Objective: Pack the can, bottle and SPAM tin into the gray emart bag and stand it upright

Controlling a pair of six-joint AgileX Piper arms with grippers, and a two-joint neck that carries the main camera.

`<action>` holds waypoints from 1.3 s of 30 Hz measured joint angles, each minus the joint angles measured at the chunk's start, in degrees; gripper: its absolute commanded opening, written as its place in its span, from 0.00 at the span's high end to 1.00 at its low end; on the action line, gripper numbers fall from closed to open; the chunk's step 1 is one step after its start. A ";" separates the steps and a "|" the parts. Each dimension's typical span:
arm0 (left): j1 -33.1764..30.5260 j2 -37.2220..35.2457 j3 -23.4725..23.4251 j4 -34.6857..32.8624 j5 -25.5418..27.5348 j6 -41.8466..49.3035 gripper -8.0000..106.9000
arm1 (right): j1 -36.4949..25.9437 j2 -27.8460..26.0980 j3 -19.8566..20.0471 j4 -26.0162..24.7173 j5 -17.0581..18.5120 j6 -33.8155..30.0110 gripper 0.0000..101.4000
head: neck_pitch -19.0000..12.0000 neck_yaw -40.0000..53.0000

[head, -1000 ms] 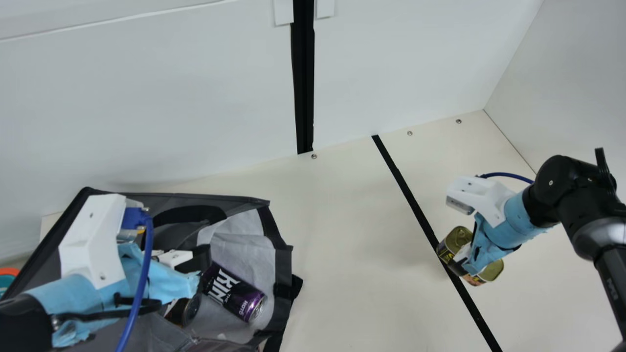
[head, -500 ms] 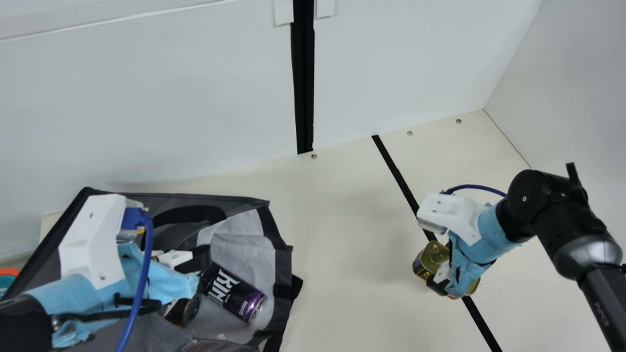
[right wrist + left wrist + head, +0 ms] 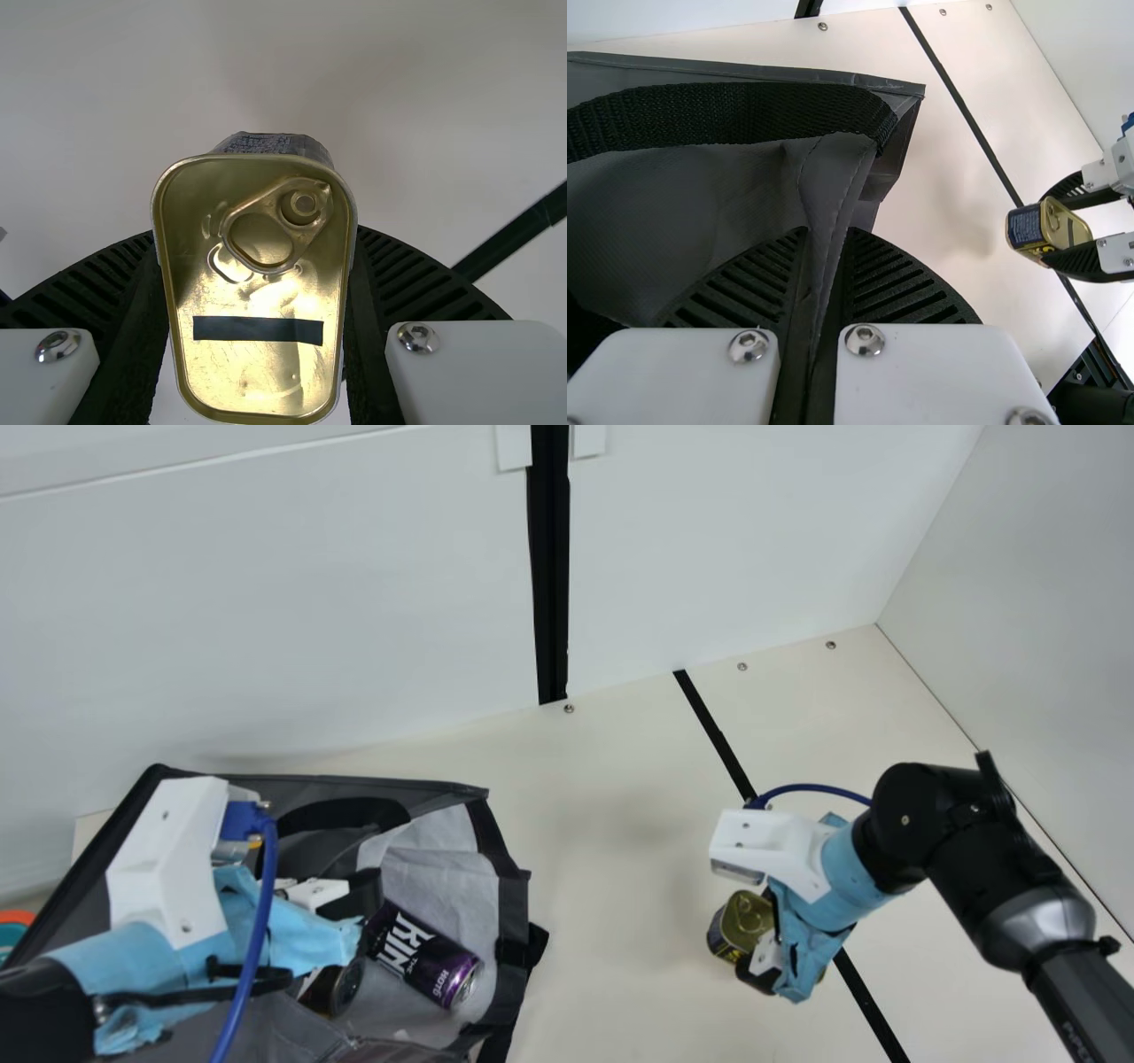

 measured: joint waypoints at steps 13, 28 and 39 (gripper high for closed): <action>0.00 0.00 0.00 0.00 0.00 0.00 1.00 | 10.21 -2.58 1.85 2.30 0.04 3.30 1.00 | 0.00 0.00; 0.00 0.00 0.00 0.00 0.00 0.00 1.00 | 20.48 -4.22 2.58 7.77 0.04 6.51 1.00 | 0.00 0.00; 0.00 0.00 0.00 0.00 0.00 0.00 1.00 | 21.49 -5.33 2.25 14.98 0.08 4.56 1.00 | 0.00 -0.09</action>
